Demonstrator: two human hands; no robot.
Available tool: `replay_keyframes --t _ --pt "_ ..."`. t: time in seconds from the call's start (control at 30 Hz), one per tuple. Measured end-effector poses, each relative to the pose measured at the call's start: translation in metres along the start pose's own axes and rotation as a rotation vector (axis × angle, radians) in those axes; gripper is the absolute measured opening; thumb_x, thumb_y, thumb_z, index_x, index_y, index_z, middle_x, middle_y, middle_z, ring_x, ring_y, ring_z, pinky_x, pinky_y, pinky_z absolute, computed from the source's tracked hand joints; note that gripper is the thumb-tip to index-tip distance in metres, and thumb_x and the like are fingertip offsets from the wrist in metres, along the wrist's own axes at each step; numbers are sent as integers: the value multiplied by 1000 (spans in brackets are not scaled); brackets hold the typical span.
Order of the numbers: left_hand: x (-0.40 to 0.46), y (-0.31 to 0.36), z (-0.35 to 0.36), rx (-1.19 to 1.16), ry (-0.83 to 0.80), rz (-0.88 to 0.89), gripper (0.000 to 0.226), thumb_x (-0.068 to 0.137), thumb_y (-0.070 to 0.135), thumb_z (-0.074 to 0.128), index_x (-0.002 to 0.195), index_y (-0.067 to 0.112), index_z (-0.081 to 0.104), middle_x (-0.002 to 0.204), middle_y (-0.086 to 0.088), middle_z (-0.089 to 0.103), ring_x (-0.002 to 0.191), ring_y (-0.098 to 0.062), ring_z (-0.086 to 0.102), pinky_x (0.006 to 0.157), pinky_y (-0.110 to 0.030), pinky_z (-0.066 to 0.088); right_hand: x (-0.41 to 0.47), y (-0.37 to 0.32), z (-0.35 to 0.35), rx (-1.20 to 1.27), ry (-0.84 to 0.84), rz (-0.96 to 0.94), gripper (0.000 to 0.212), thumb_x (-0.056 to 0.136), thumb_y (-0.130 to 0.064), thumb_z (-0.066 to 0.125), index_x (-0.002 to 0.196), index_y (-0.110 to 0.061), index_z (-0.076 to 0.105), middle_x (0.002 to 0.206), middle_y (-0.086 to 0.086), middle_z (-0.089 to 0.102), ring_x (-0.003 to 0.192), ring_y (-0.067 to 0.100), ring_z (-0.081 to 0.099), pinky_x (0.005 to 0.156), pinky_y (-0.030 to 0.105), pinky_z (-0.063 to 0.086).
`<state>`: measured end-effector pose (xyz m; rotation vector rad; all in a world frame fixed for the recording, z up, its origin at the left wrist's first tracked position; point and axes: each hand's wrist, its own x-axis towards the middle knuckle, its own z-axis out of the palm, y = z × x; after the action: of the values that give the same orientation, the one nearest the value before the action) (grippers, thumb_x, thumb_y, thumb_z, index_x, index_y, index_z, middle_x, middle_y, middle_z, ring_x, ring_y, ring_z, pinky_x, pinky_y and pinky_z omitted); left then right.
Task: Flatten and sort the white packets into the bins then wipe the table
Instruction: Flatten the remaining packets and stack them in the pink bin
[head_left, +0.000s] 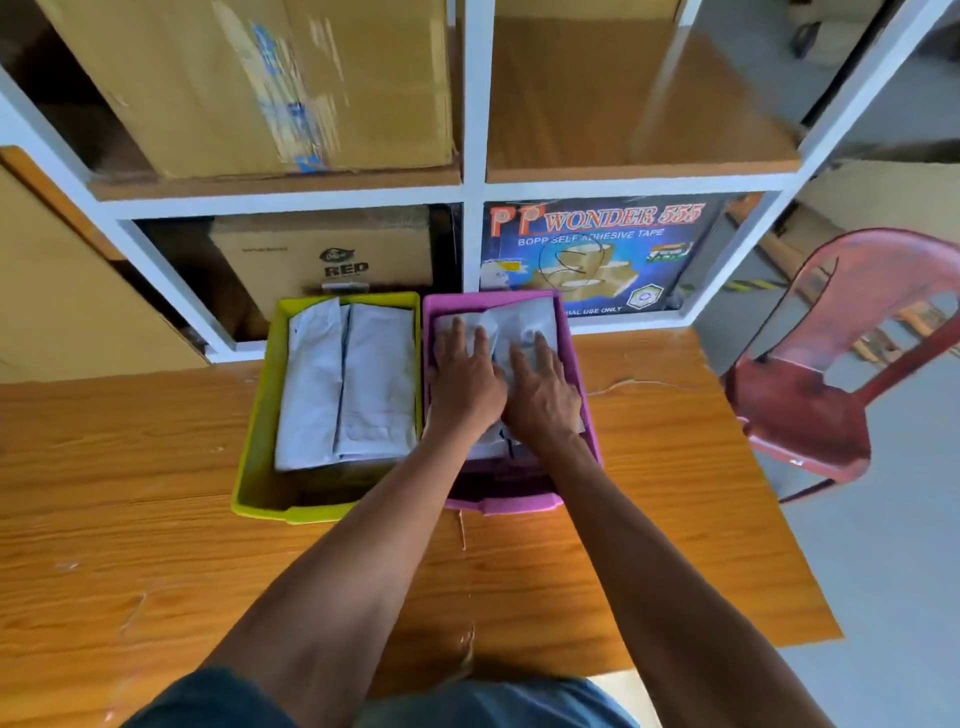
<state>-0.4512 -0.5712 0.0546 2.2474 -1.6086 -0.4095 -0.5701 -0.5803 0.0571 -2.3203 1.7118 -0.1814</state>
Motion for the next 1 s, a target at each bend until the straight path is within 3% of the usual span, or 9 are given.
replay_keyframes --t 0.1,0.2,0.33,0.43,0.5,0.63,0.8,0.93,1.0 --pt "3 -2 11 37 -2 -21 63 109 39 41 166 21 22 177 -10 4 162 -35 -1 127 -61 19 5 3 12 -22 -15 -33 76 99 -34 58 163 -25 19 173 10 1 155 36 15 101 57 50" --pt "6 -5 23 58 -21 -39 65 110 50 32 167 22 19 177 -9 -1 162 -35 -6 126 -61 16 7 10 23 43 -74 -55 68 104 -26 50 164 -24 18 174 9 -4 158 37 9 108 56 45" --pt "7 -8 34 120 -33 -14 68 110 54 23 169 22 11 177 -8 -8 162 -33 -14 126 -60 14 10 18 30 165 -24 -70 61 106 -15 48 163 -14 25 172 19 5 157 40 16 114 53 42" --pt "3 -8 36 183 60 74 63 111 41 24 169 21 10 177 -7 -4 162 -33 -11 128 -56 8 17 20 30 180 39 -124 67 102 -2 54 162 -1 24 169 28 14 156 40 21 123 46 29" --pt "4 -9 38 216 88 145 63 110 33 25 169 18 10 177 -8 -2 162 -33 -9 131 -55 7 23 21 33 210 28 -169 60 105 0 47 160 4 24 167 32 16 157 42 17 127 49 24" --pt "10 -27 54 235 -13 186 63 111 26 27 169 13 5 176 -10 -7 162 -31 -14 130 -56 7 31 30 54 51 -140 -191 61 111 -14 35 163 2 6 170 28 -6 158 41 -9 127 47 -11" --pt "17 -37 57 237 3 257 60 114 29 24 167 7 8 175 -15 -2 161 -37 -11 131 -52 2 30 32 58 -80 -186 -174 71 107 -16 42 163 1 2 170 27 -8 158 45 -9 129 54 -1" --pt "18 -39 59 273 22 276 75 106 23 48 167 4 9 175 -18 0 161 -40 -8 129 -59 11 30 25 51 -56 -132 -148 59 105 -9 46 158 5 24 169 26 8 159 41 4 128 51 11" --pt "15 -38 58 285 25 279 79 104 28 48 167 4 7 175 -18 -4 161 -39 -11 128 -61 9 36 22 47 49 -115 -100 54 105 -5 43 156 4 30 169 25 11 158 41 11 127 50 23"
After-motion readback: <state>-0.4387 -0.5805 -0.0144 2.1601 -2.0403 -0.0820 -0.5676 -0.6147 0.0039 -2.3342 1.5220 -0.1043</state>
